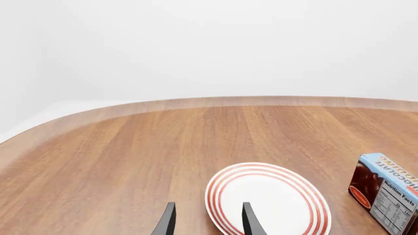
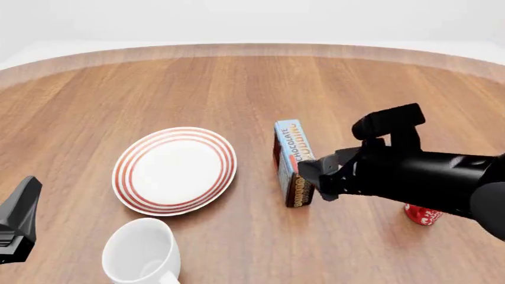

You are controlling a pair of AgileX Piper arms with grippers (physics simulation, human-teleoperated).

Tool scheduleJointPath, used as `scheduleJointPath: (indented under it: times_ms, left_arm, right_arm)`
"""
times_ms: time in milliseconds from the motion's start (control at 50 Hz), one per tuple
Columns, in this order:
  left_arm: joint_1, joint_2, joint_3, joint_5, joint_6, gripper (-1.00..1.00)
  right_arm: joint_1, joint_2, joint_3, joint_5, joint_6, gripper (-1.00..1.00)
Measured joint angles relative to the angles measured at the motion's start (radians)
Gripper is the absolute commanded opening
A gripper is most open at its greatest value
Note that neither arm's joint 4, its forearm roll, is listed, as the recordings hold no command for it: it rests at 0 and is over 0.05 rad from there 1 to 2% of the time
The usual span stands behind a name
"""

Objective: Pick up the white mug and put it on the plate, and put the chocolate pudding to the right of the plate.

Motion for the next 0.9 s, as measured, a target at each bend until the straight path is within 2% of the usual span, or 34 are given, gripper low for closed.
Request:
scheduleJointPath:
  times_ms: [480, 660, 900]
  left_arm:
    - [0.000, 0.000, 0.000, 0.000, 0.000, 1.00]
    - [0.000, 0.000, 0.000, 0.000, 0.000, 1.00]
    - [0.000, 0.000, 0.000, 0.000, 0.000, 1.00]
  right_arm:
    - [0.056, -0.016, 0.134, -0.144, -0.140, 1.00]
    - [0.094, 0.016, 0.148, -0.173, -0.160, 1.00]
    - [0.153, 0.074, 0.153, -0.204, -0.152, 1.00]
